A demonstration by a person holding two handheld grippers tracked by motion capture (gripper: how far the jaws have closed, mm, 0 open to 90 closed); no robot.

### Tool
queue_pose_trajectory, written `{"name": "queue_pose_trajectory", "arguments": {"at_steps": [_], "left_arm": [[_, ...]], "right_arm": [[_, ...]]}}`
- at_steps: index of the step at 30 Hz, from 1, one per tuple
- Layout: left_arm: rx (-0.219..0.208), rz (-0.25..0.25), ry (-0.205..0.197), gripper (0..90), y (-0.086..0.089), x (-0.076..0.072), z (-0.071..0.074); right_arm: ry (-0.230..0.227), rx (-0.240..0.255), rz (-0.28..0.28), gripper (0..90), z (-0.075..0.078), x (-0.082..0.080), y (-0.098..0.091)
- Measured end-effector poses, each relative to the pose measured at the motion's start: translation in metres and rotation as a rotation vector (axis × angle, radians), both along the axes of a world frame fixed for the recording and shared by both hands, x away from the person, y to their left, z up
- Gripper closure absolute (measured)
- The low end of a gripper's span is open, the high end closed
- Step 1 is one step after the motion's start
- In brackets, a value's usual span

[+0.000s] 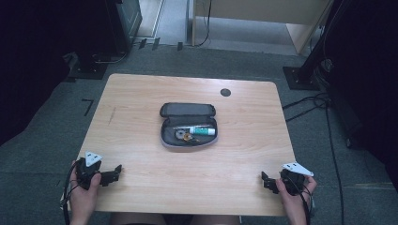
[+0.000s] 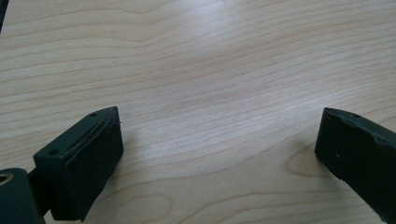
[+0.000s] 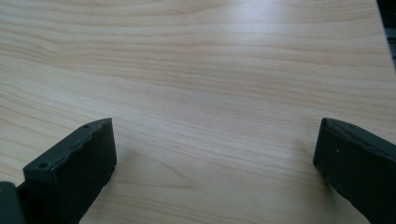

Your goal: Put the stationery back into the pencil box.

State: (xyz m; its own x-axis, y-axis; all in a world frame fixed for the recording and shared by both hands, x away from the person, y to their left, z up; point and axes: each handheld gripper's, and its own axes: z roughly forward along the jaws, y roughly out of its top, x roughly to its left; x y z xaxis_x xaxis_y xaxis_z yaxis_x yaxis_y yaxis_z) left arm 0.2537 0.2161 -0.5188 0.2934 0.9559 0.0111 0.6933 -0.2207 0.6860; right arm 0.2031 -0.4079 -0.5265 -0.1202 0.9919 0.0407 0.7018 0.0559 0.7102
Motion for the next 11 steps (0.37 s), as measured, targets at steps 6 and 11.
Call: {"name": "queue_pose_trajectory", "arguments": {"at_steps": [6,11], "left_arm": [[0.0,0.0,-0.001,1.3,0.0,0.0,-0.0001],[-0.004,0.026,-0.003,1.2,-0.003,0.0,-0.0003]], "right_arm": [[0.003,-0.014,0.01,0.0,-0.0004,0.0009,-0.0012],[0.002,-0.014,0.027,0.0,-0.0005,0.0024,-0.0023]]}}
